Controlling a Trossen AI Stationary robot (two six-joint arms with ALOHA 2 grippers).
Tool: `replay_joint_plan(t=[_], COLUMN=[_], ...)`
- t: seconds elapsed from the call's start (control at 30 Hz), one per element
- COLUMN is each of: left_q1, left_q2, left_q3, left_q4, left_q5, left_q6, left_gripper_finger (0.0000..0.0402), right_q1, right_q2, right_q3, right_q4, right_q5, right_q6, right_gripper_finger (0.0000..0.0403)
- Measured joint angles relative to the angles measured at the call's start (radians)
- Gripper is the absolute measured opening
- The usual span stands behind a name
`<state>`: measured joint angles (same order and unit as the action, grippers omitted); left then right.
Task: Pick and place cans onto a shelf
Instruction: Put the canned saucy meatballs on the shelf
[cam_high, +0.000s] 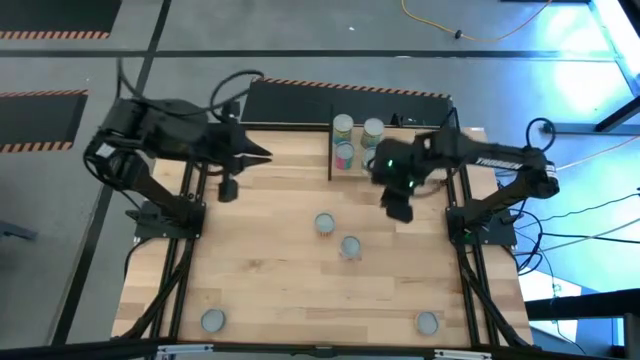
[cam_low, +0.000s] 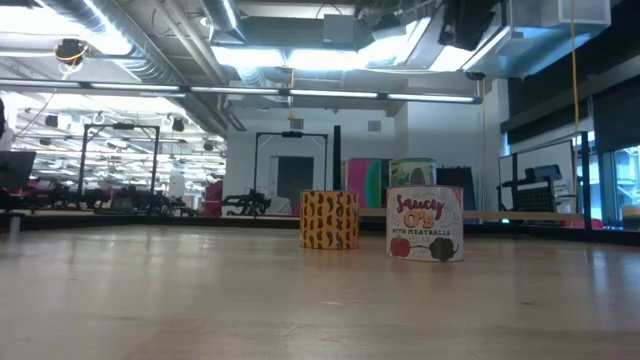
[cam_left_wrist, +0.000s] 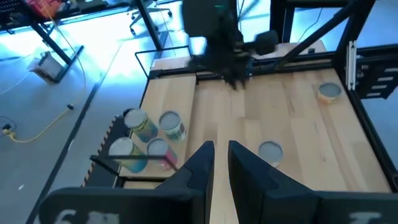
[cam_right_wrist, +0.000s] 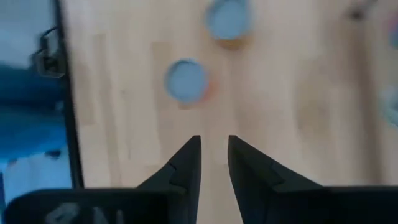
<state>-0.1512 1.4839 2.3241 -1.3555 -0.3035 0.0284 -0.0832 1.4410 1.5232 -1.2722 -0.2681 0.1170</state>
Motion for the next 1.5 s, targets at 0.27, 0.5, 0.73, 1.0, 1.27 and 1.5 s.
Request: replay_joint_plan(t=[0.27,0.5,0.73,1.0,1.27,1.5], left_q1=[0.000,0.000,0.000,0.000,0.000,0.000], left_q2=[-0.033,-0.035,-0.030,-0.030,-0.030,-0.030], left_q3=[-0.001,-0.001,0.000,0.000,0.000,0.000], left_q4=[-0.016,-0.051,-0.053,-0.053,-0.052,-0.051], left_q5=[0.006,0.006,0.006,0.006,0.006,0.006], left_q6=[0.000,0.000,0.001,0.001,0.001,0.001], left_gripper_finger=[0.0039,0.0039,0.0040,0.0041,0.0041,0.0041], right_q1=[0.156,0.191,0.196,0.196,0.196,0.192], right_q2=[0.031,0.134,0.247,0.327,0.360,0.376], right_q3=[-0.206,-0.283,-0.287,-0.287,-0.283,-0.288], right_q4=[0.340,0.552,0.559,0.558,0.558,0.553], right_q5=[0.038,0.093,0.110,0.131,0.136,0.145], right_q6=[-0.010,0.196,0.192,0.172,0.136,0.126], right_gripper_finger=[0.0083,0.0083,0.0083,0.0083,0.0083,0.0035])
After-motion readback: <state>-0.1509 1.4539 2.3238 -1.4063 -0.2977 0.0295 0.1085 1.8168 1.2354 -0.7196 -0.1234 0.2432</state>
